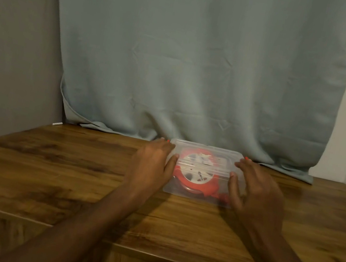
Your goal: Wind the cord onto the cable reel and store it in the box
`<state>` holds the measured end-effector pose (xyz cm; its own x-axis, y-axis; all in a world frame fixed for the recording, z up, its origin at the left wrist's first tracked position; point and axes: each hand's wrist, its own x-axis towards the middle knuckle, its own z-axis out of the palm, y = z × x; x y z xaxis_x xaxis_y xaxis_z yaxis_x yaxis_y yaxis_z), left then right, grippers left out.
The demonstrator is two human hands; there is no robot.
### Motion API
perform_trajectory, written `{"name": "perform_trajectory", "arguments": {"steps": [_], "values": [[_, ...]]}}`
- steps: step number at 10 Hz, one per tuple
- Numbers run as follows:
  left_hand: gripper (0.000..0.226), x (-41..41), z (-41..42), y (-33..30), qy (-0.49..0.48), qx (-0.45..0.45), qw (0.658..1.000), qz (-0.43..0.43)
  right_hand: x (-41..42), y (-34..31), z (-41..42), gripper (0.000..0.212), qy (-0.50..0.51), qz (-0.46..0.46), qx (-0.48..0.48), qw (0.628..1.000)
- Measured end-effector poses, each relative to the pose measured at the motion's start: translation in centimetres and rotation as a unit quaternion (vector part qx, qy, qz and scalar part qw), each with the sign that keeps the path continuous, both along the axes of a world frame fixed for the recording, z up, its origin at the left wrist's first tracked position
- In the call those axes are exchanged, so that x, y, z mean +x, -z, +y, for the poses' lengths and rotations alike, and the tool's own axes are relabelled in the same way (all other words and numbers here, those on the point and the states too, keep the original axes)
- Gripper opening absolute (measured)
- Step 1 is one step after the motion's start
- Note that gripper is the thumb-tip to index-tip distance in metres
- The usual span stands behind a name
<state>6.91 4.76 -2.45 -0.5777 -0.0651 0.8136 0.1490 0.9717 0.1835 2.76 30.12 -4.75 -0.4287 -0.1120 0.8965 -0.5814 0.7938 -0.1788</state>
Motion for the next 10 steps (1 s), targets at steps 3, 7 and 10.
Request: {"name": "perform_trajectory", "arguments": {"steps": [3, 7, 10], "values": [[0.036, -0.6, 0.7, 0.5, -0.039, -0.083, 0.991, -0.097, -1.9, -0.6, 0.0, 0.049, 0.069, -0.117, 0.165, 0.977], [0.056, -14.9, -1.8, -0.8, -0.046, -0.065, 0.977, -0.199, -14.7, -3.5, -3.6, 0.058, 0.062, -0.234, 0.172, 0.955], [0.061, -15.5, -2.2, -3.1, -0.044, -0.064, 0.966, -0.245, -15.7, -5.2, -3.9, 0.064, 0.049, -0.25, 0.159, 0.954]]}}
